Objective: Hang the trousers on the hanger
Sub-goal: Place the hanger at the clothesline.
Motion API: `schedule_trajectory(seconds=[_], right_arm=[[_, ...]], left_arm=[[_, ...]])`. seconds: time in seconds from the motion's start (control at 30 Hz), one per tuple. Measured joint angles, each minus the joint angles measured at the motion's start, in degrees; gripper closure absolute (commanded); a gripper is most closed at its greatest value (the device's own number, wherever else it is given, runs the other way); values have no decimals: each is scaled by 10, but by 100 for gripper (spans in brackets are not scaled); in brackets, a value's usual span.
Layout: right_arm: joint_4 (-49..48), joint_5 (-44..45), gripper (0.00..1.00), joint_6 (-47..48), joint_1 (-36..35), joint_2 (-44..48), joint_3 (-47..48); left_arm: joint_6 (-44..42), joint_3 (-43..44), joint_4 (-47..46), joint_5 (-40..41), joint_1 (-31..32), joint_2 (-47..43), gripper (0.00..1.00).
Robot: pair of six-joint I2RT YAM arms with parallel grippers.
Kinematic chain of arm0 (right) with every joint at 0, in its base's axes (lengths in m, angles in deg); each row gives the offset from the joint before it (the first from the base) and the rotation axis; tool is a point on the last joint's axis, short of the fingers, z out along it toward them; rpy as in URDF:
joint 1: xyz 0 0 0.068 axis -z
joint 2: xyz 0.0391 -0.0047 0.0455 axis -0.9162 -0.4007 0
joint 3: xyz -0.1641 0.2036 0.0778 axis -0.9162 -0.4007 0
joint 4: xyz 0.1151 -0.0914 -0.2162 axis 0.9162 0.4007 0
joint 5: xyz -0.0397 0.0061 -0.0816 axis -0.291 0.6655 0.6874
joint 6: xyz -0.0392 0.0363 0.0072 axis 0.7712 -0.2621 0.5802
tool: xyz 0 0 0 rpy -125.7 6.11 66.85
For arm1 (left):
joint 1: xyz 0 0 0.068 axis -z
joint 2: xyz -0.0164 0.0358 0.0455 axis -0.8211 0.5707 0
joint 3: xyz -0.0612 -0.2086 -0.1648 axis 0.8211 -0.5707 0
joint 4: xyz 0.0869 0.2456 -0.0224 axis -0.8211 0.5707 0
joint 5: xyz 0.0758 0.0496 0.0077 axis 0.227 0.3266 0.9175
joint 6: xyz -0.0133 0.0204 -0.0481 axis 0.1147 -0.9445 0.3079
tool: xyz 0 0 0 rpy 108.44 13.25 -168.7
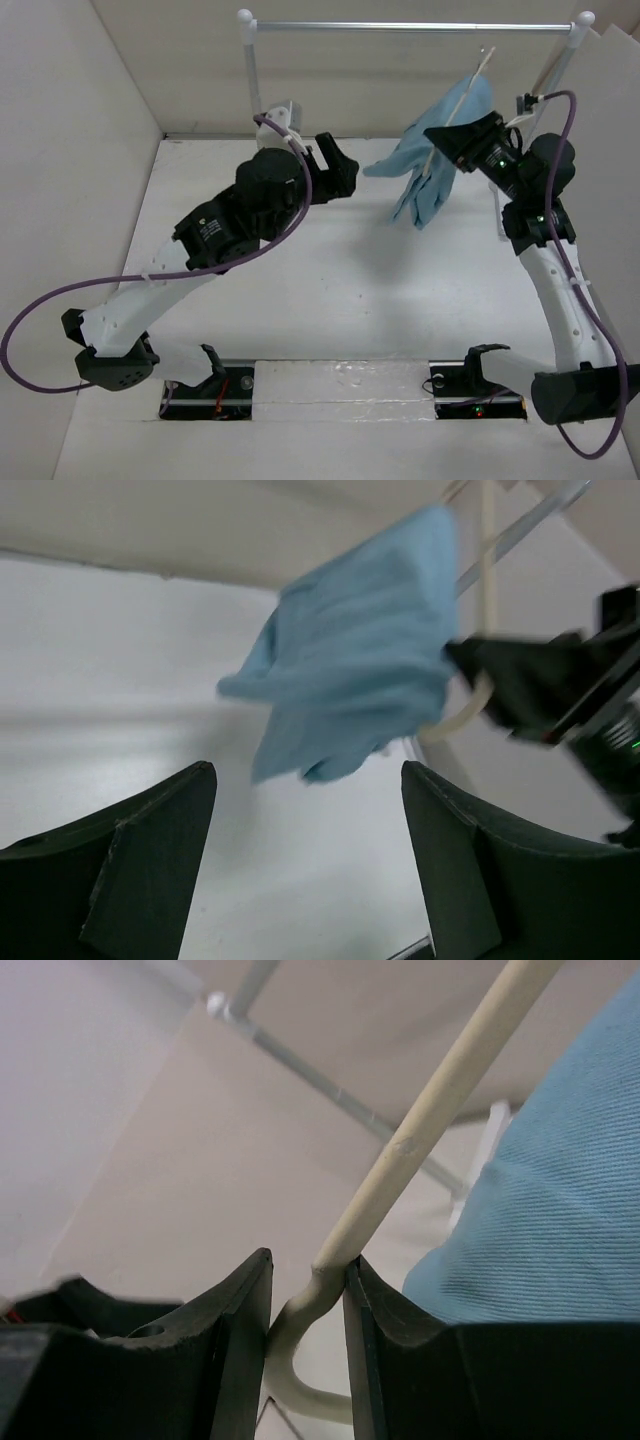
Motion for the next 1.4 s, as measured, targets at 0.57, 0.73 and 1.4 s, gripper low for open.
schedule_trajectory(seconds=[0.57, 0.73, 1.4], right_arm=[[-79, -60, 100, -52, 120, -218, 151], [-114, -72, 100, -68, 126, -231, 154], [-187, -114, 100, -108, 209, -304, 176]], left_arm=[[54, -223, -4, -42, 0, -105, 28], [65, -251, -12, -42, 0, -119, 29], [89, -308, -26, -57, 0, -107, 28]])
